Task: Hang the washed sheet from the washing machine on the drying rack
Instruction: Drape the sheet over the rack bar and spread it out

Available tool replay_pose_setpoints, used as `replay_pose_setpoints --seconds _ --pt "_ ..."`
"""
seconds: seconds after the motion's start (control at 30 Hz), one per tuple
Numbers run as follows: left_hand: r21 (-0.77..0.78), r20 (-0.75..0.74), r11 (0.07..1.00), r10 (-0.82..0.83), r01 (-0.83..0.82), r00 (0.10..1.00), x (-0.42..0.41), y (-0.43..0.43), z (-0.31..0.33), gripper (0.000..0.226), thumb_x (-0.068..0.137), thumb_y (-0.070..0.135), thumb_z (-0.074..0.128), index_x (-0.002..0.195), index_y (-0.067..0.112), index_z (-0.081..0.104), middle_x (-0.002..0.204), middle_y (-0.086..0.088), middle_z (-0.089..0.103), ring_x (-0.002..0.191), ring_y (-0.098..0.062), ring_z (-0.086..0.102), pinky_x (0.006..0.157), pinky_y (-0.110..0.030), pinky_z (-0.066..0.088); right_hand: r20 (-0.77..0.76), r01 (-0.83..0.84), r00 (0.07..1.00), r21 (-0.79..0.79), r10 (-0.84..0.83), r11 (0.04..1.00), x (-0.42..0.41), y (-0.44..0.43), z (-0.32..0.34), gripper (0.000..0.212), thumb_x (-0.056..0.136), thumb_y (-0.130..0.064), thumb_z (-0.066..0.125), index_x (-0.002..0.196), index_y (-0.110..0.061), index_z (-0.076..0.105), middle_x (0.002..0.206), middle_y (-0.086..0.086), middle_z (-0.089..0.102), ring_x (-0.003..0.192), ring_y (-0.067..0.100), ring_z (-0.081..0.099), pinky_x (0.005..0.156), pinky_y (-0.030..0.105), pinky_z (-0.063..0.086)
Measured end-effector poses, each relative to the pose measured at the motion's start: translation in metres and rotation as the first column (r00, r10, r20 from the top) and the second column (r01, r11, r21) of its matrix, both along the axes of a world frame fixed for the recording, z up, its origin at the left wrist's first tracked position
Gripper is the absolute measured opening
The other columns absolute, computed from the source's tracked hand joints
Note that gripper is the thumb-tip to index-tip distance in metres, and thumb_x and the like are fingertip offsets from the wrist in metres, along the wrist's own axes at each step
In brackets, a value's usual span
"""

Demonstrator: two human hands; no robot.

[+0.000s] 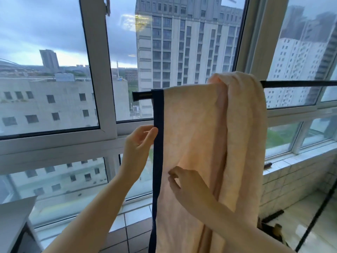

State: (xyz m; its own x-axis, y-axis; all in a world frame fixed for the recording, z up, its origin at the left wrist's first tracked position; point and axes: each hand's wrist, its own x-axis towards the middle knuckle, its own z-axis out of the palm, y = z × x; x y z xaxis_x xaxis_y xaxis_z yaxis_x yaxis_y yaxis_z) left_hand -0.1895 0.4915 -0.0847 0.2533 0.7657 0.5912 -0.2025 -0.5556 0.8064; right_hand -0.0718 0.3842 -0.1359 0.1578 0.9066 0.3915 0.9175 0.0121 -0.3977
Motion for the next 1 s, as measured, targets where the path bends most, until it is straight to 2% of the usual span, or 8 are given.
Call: replay_pose_setpoints --seconds 0.07,0.2,0.37,0.5,0.6,0.73,0.87,1.0 --pt "0.052 0.009 0.991 0.127 -0.127 0.992 0.005 -0.003 0.010 0.009 0.088 0.025 0.063 0.096 0.023 0.066 0.085 0.011 0.070 0.081 -0.002 0.068 0.073 -0.015 0.053 0.022 -0.016 1.000 0.055 0.014 0.998 0.010 -0.005 0.019 0.031 0.101 -0.035 0.042 0.128 -0.026 0.055 0.117 -0.012 0.066 0.095 0.005 0.065 0.078 0.003 0.041" --pt "0.126 0.050 0.910 0.392 -0.395 0.919 0.014 -0.008 0.028 0.006 0.088 0.015 0.067 0.093 0.016 0.067 0.083 0.014 0.068 0.072 0.002 0.066 0.066 -0.007 0.049 0.073 -0.076 0.995 0.190 0.063 0.979 0.034 -0.013 0.057 0.029 0.100 -0.031 0.043 0.124 -0.025 0.058 0.113 -0.009 0.067 0.097 0.005 0.064 0.087 0.015 0.049" --pt "0.263 0.140 0.717 0.633 -0.645 0.761 0.029 -0.025 0.047 0.009 0.087 0.018 0.067 0.096 0.014 0.067 0.082 0.009 0.067 0.073 0.001 0.064 0.066 -0.005 0.048 0.178 -0.165 0.979 0.404 0.099 0.900 0.074 -0.018 0.104 0.015 0.094 -0.022 0.055 0.101 -0.019 0.068 0.089 -0.003 0.070 0.076 0.007 0.064 0.071 0.010 0.047" --pt "0.516 0.176 0.453 0.774 -0.727 0.608 0.050 -0.035 0.067 0.010 0.085 0.015 0.071 0.094 0.011 0.069 0.091 0.000 0.063 0.082 -0.010 0.054 0.077 -0.015 0.044 0.179 -0.222 0.972 0.458 0.156 0.861 0.115 -0.026 0.139 0.014 0.094 -0.020 0.054 0.094 -0.016 0.067 0.084 -0.003 0.069 0.079 0.010 0.063 0.076 0.025 0.053" --pt "0.593 0.112 0.297 0.890 -0.749 0.442 0.065 -0.033 0.084 0.014 0.083 0.023 0.073 0.093 0.013 0.071 0.102 -0.006 0.059 0.095 -0.022 0.051 0.085 -0.024 0.035 0.183 -0.217 0.973 0.519 0.141 0.827 0.149 -0.032 0.159 0.013 0.094 -0.019 0.055 0.096 -0.020 0.068 0.085 -0.010 0.067 0.083 0.001 0.058 0.080 0.014 0.046" --pt "0.674 -0.036 0.426 0.835 -0.604 0.549 0.084 -0.029 0.105 0.017 0.090 0.022 0.064 0.102 0.011 0.071 0.104 -0.004 0.064 0.099 -0.018 0.056 0.087 -0.028 0.043 0.075 -0.105 0.994 0.594 0.075 0.797 0.190 -0.031 0.175 0.016 0.093 -0.012 0.056 0.105 -0.016 0.065 0.097 -0.010 0.062 0.090 0.001 0.054 0.076 0.006 0.043" --pt "0.705 -0.113 0.524 0.748 -0.478 0.654 0.103 -0.027 0.123 0.020 0.093 0.016 0.060 0.109 0.010 0.070 0.105 -0.005 0.071 0.088 -0.013 0.066 0.079 -0.023 0.051 -0.049 0.019 0.999 0.610 0.014 0.792 0.215 -0.019 0.178 0.014 0.094 -0.009 0.054 0.105 -0.008 0.062 0.098 0.001 0.057 0.086 0.013 0.057 0.081 0.026 0.052" --pt "0.722 -0.169 0.570 0.695 -0.392 0.699 0.108 -0.020 0.127 0.024 0.095 0.024 0.057 0.105 0.008 0.071 0.099 -0.005 0.073 0.080 -0.008 0.067 0.072 -0.015 0.051 -0.257 0.146 0.966 0.481 -0.020 0.865 0.223 -0.012 0.176 0.017 0.091 -0.021 0.059 0.102 -0.010 0.053 0.096 0.002 0.053 0.076 0.007 0.051 0.062 0.013 0.041"
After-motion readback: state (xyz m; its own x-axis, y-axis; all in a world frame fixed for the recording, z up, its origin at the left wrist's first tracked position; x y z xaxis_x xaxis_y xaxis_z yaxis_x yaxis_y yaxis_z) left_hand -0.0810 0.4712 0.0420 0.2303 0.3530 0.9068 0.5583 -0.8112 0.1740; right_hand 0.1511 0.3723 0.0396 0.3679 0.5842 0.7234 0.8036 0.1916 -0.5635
